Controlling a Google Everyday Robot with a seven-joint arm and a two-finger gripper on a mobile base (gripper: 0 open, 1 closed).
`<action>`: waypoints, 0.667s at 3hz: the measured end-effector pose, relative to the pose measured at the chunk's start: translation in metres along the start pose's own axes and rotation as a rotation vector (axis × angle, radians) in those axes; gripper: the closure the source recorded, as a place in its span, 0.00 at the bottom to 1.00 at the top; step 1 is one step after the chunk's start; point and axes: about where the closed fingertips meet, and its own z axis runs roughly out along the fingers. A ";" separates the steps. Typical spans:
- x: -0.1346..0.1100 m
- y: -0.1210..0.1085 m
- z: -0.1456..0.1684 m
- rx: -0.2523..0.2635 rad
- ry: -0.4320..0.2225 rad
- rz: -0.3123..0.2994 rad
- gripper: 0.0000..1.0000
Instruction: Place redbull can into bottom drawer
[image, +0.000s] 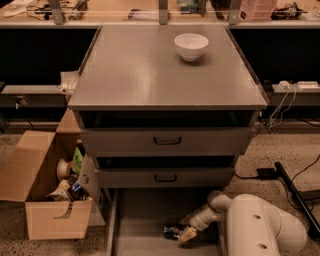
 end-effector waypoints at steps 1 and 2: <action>-0.004 0.003 -0.006 0.004 -0.010 -0.011 0.00; -0.027 0.018 -0.046 0.054 -0.066 -0.070 0.00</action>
Offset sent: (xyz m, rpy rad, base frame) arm -0.0069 -0.0138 0.1186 0.0982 -0.1744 0.0004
